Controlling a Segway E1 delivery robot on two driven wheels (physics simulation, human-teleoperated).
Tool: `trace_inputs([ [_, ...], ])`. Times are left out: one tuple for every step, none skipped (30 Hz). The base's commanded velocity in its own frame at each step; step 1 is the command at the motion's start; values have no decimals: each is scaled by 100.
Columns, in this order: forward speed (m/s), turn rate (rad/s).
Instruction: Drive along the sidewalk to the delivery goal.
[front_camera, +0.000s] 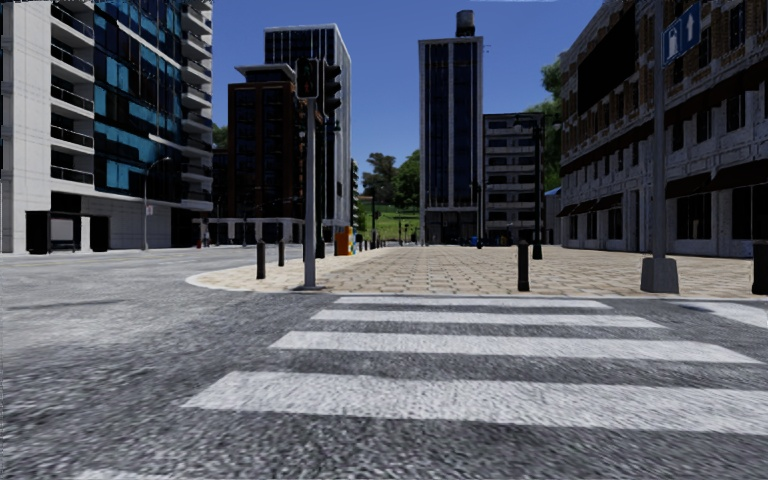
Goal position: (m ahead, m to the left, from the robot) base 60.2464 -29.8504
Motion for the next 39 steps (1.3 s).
trace_inputs([
  [200, -38],
  [200, -38],
  [200, -38],
  [200, -38],
  [200, -38],
  [200, -38],
  [200, -38],
  [200, -38],
  [200, -33],
  [200, -28],
  [200, -28],
  [200, -14],
  [200, -1],
  [200, 0],
  [200, 0],
  [200, 0],
  [200, 0],
  [200, 0],
  [200, 0],
  [200, 0],
  [200, 0],
  [200, 0],
  [200, 0],
  [200, 0],
  [200, 0],
  [200, 0],
  [200, 0],
  [200, 0],
  [200, 0],
  [200, 0],
  [200, -1],
  [200, -6],
  [200, -6],
  [200, -10],
  [200, -17],
  [200, -21],
  [200, -22],
  [200, -22],
  [200, -22],
])
